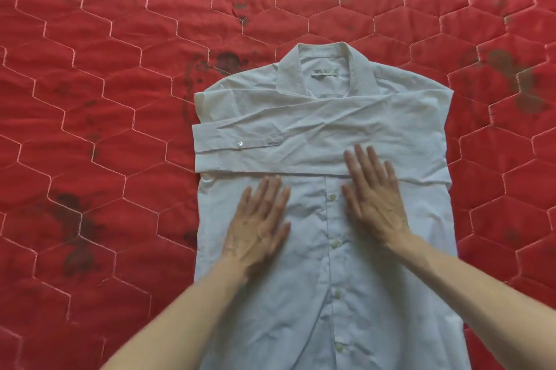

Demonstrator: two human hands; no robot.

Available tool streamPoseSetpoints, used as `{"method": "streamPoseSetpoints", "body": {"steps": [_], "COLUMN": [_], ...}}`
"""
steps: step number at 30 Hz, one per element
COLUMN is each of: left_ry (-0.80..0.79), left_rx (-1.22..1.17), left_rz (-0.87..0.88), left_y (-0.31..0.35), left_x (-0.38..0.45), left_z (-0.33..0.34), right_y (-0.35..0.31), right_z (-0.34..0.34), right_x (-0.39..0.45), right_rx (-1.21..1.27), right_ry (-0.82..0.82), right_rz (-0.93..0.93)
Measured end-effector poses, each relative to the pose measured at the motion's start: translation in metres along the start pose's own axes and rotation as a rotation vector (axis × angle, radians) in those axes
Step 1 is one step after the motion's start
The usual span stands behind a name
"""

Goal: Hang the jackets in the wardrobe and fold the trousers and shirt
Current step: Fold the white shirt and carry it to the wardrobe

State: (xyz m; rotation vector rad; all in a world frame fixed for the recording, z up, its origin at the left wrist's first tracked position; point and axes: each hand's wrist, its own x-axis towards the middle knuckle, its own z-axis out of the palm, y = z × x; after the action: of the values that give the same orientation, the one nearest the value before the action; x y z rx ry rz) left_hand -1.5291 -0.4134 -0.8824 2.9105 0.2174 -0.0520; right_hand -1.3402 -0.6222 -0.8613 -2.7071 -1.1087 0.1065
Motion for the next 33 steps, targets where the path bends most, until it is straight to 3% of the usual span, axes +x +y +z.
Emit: {"method": "streamPoseSetpoints", "body": {"steps": [4, 10, 12, 16, 20, 23, 33], "left_ry": [0.009, -0.005, -0.019, -0.088, -0.089, -0.081, -0.179], "left_rx": [0.005, 0.021, 0.050, 0.030, -0.023, -0.020, 0.067], "left_rz": [-0.002, -0.016, -0.046, -0.169, -0.276, -0.236, -0.184], "left_y": [0.025, -0.009, -0.021, -0.019, 0.004, 0.011, 0.028], "left_x": [-0.042, -0.071, -0.080, -0.104, -0.142, -0.178, -0.253], "left_z": [0.015, 0.006, 0.005, -0.001, 0.000, 0.006, 0.003], "right_y": [-0.021, 0.042, 0.056, 0.048, 0.016, 0.005, 0.031], "right_z": [0.014, -0.004, -0.010, -0.011, -0.003, 0.005, -0.007], "right_x": [-0.072, -0.133, -0.142, -0.157, -0.192, -0.224, -0.312], "right_rx": [0.006, -0.036, -0.057, -0.091, -0.013, 0.020, -0.025], "right_ry": [-0.033, -0.072, -0.105, -0.171, -0.089, -0.041, -0.129], "right_rz": [-0.083, 0.384, 0.456, 0.462, 0.559, 0.542, 0.446]}}
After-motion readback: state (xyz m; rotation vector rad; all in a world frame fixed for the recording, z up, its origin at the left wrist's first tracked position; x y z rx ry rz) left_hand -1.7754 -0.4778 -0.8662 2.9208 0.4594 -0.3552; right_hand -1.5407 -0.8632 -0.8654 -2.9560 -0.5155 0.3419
